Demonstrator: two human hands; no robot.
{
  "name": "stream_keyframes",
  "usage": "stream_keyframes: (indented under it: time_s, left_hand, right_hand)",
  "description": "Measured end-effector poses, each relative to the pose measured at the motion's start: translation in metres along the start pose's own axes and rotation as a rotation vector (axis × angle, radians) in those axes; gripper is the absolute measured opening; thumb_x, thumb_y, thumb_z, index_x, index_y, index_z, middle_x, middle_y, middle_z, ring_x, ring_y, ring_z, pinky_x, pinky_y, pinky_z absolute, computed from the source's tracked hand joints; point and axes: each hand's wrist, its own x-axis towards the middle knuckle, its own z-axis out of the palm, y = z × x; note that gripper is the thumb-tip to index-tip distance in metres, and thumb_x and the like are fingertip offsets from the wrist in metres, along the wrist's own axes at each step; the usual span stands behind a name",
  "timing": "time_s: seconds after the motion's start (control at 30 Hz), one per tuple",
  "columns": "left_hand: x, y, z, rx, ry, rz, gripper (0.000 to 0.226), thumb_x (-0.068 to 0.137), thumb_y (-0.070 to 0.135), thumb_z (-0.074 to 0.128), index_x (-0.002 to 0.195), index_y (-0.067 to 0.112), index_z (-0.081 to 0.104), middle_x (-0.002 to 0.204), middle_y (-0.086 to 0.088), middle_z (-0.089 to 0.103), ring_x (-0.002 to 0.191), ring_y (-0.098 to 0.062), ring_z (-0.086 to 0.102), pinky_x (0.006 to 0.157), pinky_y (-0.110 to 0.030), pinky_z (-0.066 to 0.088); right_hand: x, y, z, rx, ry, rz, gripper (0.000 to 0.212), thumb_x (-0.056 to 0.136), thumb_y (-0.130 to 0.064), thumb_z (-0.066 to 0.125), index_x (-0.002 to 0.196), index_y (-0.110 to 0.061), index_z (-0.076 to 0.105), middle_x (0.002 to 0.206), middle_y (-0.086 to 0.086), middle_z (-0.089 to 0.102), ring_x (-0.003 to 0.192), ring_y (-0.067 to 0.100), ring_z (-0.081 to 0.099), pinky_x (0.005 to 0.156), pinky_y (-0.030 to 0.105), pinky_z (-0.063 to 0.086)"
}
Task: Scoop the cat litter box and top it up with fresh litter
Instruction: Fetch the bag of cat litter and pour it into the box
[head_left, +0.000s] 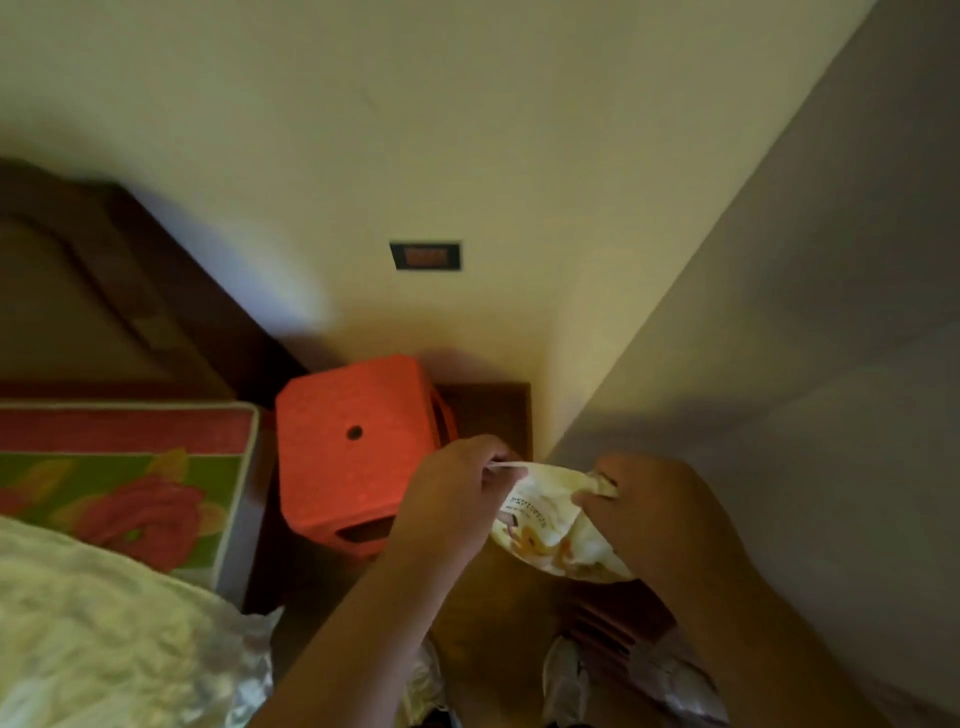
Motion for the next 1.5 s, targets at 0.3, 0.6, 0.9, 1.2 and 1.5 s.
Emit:
stream_keyframes:
  time_s: [0.3,0.6,0.9,1.2,1.5]
  left_hand:
    - [-0.089,0.151,-0.173,-0.266,0.239,0.114,0.013,0.101,0.035,0.056,0.105,0.031,0.067,0.079,0.015,0.075,0.077,0.008,0.068,0.063,-0.01,0.049]
    - [-0.122,0.204,-0.24,-0.321,0.525,0.287,0.034,0.104,0.038,0.047,0.073,0.028,0.054,0.063,0.009,0.057,0.059,-0.007,0.057,0.057,-0.018,0.042]
    - [-0.139,0.185,-0.279,-0.304,0.548,0.369,0.038,0.102,0.043,0.046,0.076,0.016,0.053,0.065,-0.004,0.054,0.06,-0.015,0.052,0.057,-0.029,0.042]
    - [-0.156,0.147,-0.325,-0.337,0.614,0.338,0.042,0.101,0.047,0.044,0.078,0.014,0.056,0.069,-0.006,0.059,0.067,-0.023,0.058,0.063,-0.038,0.046]
    - [-0.178,0.114,-0.359,-0.315,0.807,0.149,0.032,0.103,0.041,0.047,0.083,0.023,0.065,0.073,-0.001,0.064,0.069,-0.017,0.062,0.064,-0.041,0.052]
  right_hand:
    - [-0.158,-0.09,-0.191,0.001,0.336,-0.282,0.048,0.087,-0.04,0.07,0.061,-0.021,0.035,0.059,-0.003,0.046,0.055,0.009,0.044,0.051,0.025,0.031]
    - [-0.219,-0.14,-0.265,0.143,0.49,-0.394,0.05,0.086,-0.041,0.074,0.132,-0.049,0.056,0.084,-0.024,0.054,0.082,-0.004,0.053,0.07,0.015,0.043]
    - [-0.239,-0.181,-0.262,0.093,0.502,-0.336,0.014,0.085,-0.042,0.073,0.096,-0.034,0.074,0.083,-0.015,0.068,0.08,0.001,0.061,0.072,0.026,0.053]
    - [-0.236,-0.241,-0.241,0.125,0.527,-0.411,0.008,0.085,-0.038,0.074,0.09,-0.032,0.073,0.078,-0.013,0.066,0.075,0.005,0.061,0.068,0.03,0.053]
    - [-0.209,-0.301,-0.236,0.08,0.449,-0.636,0.009,0.082,-0.038,0.078,0.088,-0.032,0.074,0.071,-0.017,0.062,0.065,-0.001,0.057,0.054,0.018,0.037]
